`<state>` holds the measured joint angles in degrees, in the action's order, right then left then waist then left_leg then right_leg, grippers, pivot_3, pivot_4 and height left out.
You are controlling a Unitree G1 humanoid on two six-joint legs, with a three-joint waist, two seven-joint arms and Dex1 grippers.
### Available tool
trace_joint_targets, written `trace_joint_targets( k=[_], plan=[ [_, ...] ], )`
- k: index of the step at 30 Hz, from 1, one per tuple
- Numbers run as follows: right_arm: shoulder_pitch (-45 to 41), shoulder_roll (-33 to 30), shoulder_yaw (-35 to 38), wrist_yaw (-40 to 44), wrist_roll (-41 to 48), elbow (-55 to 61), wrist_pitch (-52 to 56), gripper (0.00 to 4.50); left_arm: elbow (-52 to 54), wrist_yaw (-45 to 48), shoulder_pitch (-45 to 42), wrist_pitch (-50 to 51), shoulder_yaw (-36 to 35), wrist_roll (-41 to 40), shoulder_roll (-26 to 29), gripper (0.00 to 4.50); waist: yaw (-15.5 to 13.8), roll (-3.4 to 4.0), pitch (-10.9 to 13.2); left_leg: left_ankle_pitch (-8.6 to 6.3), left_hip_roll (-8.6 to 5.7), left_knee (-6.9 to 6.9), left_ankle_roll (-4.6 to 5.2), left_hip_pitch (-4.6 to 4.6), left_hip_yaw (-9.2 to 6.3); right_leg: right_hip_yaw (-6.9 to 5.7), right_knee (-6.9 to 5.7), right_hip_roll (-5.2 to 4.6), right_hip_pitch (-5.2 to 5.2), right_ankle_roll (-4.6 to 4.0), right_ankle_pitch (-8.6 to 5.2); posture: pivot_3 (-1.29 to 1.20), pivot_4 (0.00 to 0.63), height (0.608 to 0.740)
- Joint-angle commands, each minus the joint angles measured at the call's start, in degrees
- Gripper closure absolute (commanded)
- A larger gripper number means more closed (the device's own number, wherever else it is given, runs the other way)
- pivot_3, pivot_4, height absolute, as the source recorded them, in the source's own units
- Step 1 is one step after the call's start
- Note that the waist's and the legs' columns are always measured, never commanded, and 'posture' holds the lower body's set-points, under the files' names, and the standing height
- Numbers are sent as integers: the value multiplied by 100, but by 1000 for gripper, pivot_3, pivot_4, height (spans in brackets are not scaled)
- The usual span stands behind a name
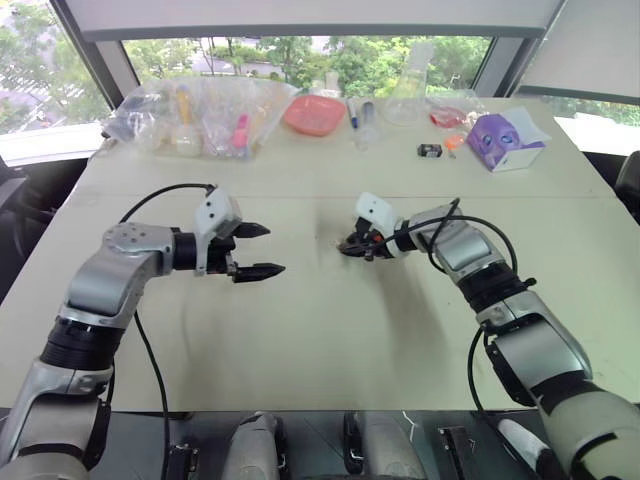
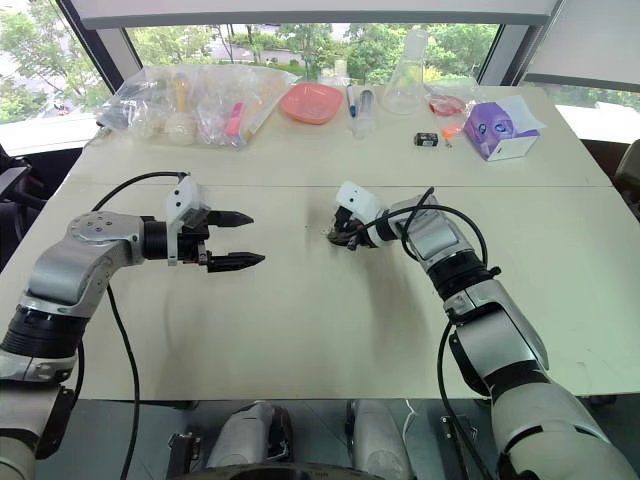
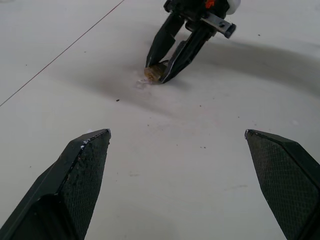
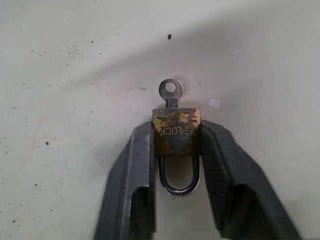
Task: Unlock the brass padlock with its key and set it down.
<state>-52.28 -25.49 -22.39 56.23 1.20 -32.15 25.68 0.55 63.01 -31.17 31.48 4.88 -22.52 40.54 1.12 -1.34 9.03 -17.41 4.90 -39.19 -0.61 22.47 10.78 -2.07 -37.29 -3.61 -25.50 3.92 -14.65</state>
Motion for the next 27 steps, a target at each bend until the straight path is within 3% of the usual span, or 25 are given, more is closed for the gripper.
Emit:
trace_joint_targets(
  k=[1, 4, 9, 14, 17, 20, 27],
  plan=[
    [256, -329, 79, -392, -477, 775, -700, 3827, -486, -152, -366, -98, -306, -188, -346, 0, -50, 1, 0, 0, 0, -1, -1, 0, -1, -1, 0, -1, 0, 0, 0, 0, 150, 733],
    [528, -594, 194, -656, -774, 1731, -1603, 3827, -1025, -298, -712, -55, -531, -347, -710, 0, -50, 2, 2, 0, -4, -7, -1, 9, -1, -2, 2, -6, -1, 1, 0, 0, 150, 733],
    [881, -694, 618, -1027, -815, 3444, -1406, 3827, -1867, -197, -1445, 169, -765, -728, -1358, 0, 8, 3, 4, 5, 0, -3, -9, 7, -2, -2, -2, 2, -5, 4, -1, 0, 150, 733],
    [1028, -709, 614, -1144, -1032, 3942, -1235, 3827, -2471, 231, -1859, -78, -522, -562, -1644, 0, -4, 3, 4, 7, 0, 0, -12, 0, 0, -2, -3, 3, -2, 5, -1, 0, 150, 733],
    [1037, -674, 629, -1201, -1101, 4035, -1164, 3826, -2817, 360, -2130, -172, -583, -579, -1826, 1213, -18, 2, 4, 7, -1, -2, -12, 2, 0, -2, -3, 3, -2, 4, -1, 0, 150, 733],
    [1028, -655, 639, -1226, -1147, 4095, -1107, 3826, -3093, 420, -2307, -284, -604, -506, -1908, 2821, -19, 1, 5, 7, -2, -4, -12, 4, -1, -2, -2, 2, -2, 5, -1, 0, 150, 733],
    [1045, -651, 646, -1247, -1170, 4233, -1021, 3826, -3433, 658, -2411, -503, -531, -319, -1973, 2821, -1, 1, 5, 7, -1, -2, -12, 2, -2, -2, -3, 3, -2, 4, -1, 0, 150, 733]
  ],
)
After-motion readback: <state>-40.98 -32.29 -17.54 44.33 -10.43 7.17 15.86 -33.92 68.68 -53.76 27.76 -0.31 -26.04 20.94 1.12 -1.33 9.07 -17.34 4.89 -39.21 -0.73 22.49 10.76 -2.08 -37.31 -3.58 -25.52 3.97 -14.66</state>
